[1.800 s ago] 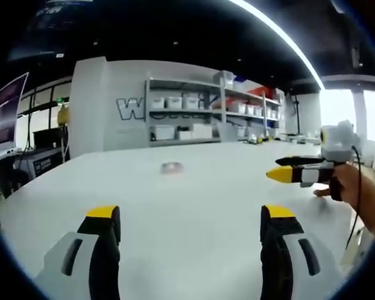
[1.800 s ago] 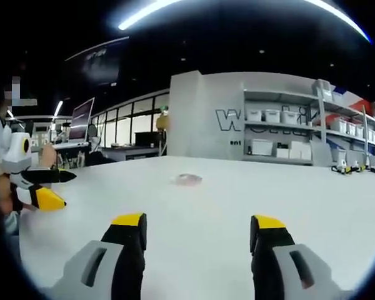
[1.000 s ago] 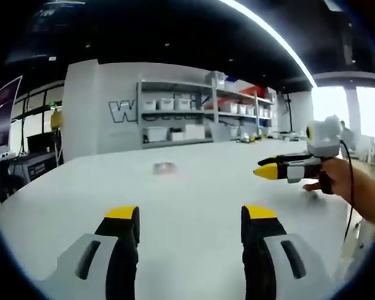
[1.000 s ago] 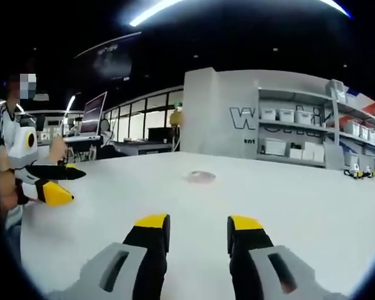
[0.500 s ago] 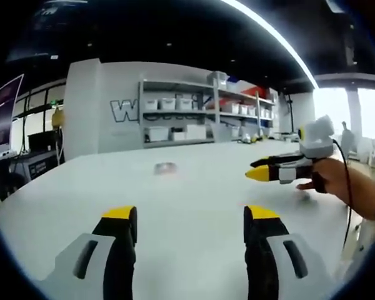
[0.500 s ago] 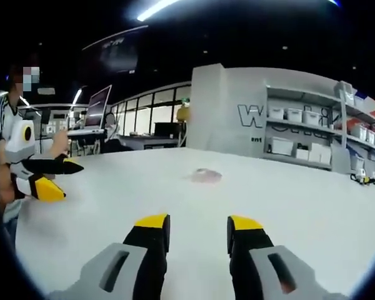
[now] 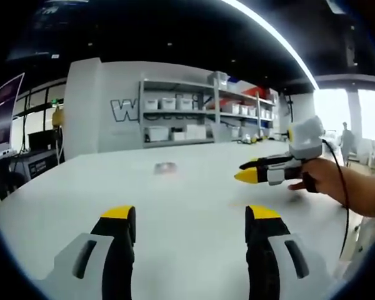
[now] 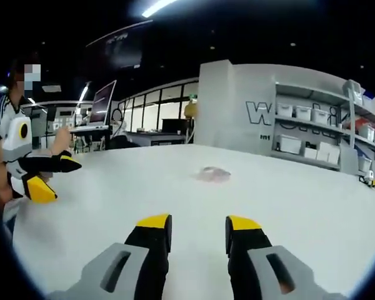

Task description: Open the resealable bag by pulling the two sides of the seal apart until the entire bag opening is separated and visibly accessible.

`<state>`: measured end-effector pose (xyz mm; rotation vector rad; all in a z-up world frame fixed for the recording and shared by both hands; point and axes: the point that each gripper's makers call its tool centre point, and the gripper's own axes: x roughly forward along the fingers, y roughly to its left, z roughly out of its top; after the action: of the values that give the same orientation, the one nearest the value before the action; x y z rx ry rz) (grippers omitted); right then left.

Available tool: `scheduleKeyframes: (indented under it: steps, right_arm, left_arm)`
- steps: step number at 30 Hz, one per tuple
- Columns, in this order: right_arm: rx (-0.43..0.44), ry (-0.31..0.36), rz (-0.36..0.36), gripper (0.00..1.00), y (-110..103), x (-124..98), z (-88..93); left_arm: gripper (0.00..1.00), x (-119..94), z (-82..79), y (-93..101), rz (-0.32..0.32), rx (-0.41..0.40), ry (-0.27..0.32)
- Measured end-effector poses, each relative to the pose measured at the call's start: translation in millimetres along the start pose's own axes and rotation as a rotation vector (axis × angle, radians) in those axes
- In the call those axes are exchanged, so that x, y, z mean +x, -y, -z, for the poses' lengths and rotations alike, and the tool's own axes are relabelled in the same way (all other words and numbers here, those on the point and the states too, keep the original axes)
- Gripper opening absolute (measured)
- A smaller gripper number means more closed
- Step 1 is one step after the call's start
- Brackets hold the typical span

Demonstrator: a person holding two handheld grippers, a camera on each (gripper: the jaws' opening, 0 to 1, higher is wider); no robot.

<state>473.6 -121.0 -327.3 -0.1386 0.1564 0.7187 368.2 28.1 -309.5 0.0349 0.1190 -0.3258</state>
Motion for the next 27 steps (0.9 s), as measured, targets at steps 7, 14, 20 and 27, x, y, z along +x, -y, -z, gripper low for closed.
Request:
scheduleKeyframes:
  steps: [7, 14, 20, 27]
  right_arm:
    - [0.005, -0.002, 0.004, 0.32, 3.4, 1.7, 0.9]
    - [0.0, -0.003, -0.001, 0.29, 3.9, 2.5, 1.0]
    - [-0.006, -0.001, -0.009, 0.27, 8.0, 8.1, -1.3]
    - [-0.008, -0.02, -0.021, 0.25, 13.2, 20.5, 1.0]
  left_arm:
    - [0.71, 0.2, -1.2, 0.5, 0.006, -0.005, 0.005]
    - [0.71, 0.6, -1.2, 1.5, 0.009, -0.006, 0.004]
    - [0.71, 0.5, -1.7, 2.2, 0.011, -0.008, 0.005]
    - [0.71, 1.2, -2.0, 3.6, 0.016, -0.011, 0.006]
